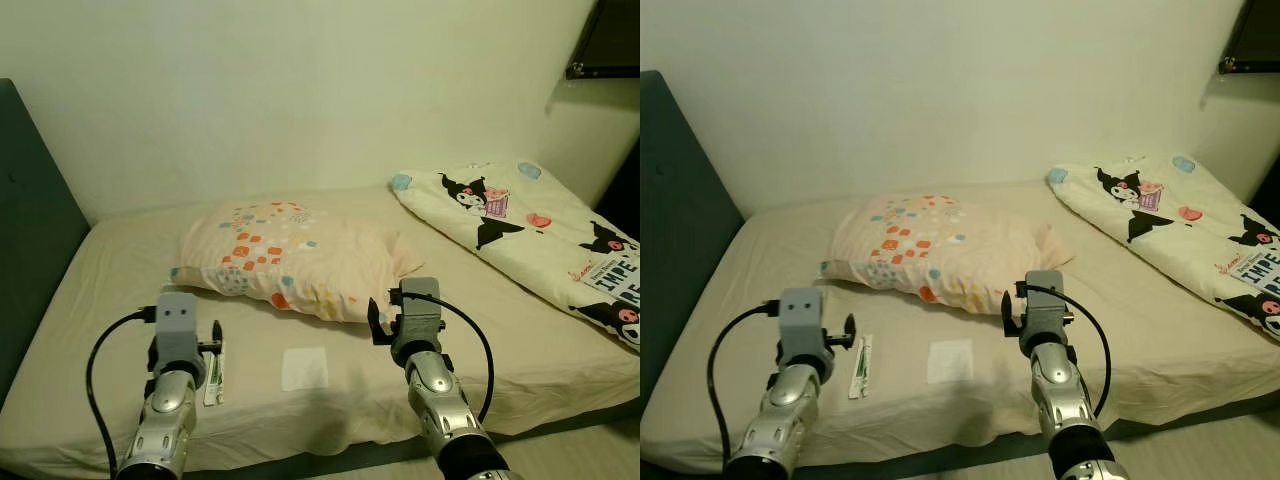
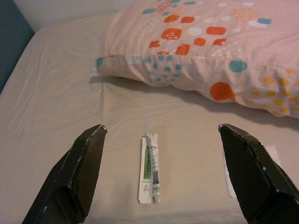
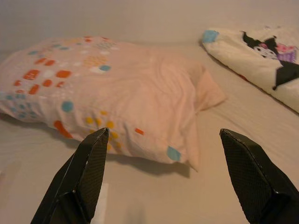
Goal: Clean up the room
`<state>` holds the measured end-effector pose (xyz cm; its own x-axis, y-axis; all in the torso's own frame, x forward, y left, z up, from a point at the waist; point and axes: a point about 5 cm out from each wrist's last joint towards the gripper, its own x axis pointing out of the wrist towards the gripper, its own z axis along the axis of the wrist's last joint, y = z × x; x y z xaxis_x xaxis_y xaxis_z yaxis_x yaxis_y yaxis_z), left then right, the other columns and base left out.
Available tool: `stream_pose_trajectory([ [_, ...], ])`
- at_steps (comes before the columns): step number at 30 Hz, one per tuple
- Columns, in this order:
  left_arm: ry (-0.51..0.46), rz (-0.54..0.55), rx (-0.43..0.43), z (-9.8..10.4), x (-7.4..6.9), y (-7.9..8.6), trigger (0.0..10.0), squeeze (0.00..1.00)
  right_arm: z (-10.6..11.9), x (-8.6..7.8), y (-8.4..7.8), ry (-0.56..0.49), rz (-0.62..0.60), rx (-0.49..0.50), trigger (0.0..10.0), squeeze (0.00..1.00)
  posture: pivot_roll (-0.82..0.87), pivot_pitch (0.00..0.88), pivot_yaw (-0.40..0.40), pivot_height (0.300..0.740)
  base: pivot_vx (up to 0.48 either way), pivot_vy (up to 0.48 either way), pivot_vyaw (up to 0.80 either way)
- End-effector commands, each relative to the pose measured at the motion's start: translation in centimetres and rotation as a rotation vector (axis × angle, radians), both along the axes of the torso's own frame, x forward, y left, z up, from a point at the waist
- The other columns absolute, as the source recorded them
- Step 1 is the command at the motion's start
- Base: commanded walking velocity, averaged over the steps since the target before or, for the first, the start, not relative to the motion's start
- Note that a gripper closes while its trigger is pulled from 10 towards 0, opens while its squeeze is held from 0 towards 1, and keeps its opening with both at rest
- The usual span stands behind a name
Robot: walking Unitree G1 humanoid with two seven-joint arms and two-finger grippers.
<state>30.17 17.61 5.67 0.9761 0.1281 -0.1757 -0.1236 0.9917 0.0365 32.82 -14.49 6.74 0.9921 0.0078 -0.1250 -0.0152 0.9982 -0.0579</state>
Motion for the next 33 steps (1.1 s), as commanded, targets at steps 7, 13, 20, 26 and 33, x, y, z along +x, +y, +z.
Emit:
stream_pose_trajectory([
  [7, 0.022, 0.016, 0.051, -0.5, -0.3, 0.3, 10.0, 0.0, -0.5, -0.2, -0.1, 0.019, -0.036, 0.029, 10.0, 0.0, -0.03, 0.033, 0.028, 0.74, 0.0, 0.0, 0.0],
  [13, 0.0, -0.028, 0.074, -0.3, -0.4, 0.6, 10.0, 0.0, -0.3, 0.0, 0.0, 0.014, -0.01, 0.013, 10.0, 0.0, -0.03, 0.02, 0.026, 0.74, 0.0, 0.0, 0.0],
  [20, -0.028, -0.029, 0.065, -0.2, -1.0, 0.9, 10.0, 0.0, -0.5, -0.5, 0.6, 0.016, 0.101, -0.008, 10.0, 0.0, -0.05, 0.045, 0.026, 0.74, 0.0, 0.0, 0.0],
  [26, -0.006, 0.011, 0.096, -0.9, -1.4, 0.9, 10.0, 0.0, -1.7, -1.2, 0.6, 0.064, 0.118, -0.067, 10.0, 0.0, -0.04, 0.046, 0.022, 0.74, 0.0, 0.0, 0.0],
  [33, -0.014, -0.013, 0.096, -0.8, -1.4, 0.5, 10.0, 0.0, -1.7, -1.3, 0.9, 0.058, 0.127, -0.065, 10.0, 0.0, -0.05, 0.047, 0.02, 0.74, 0.0, 0.0, 0.0],
])
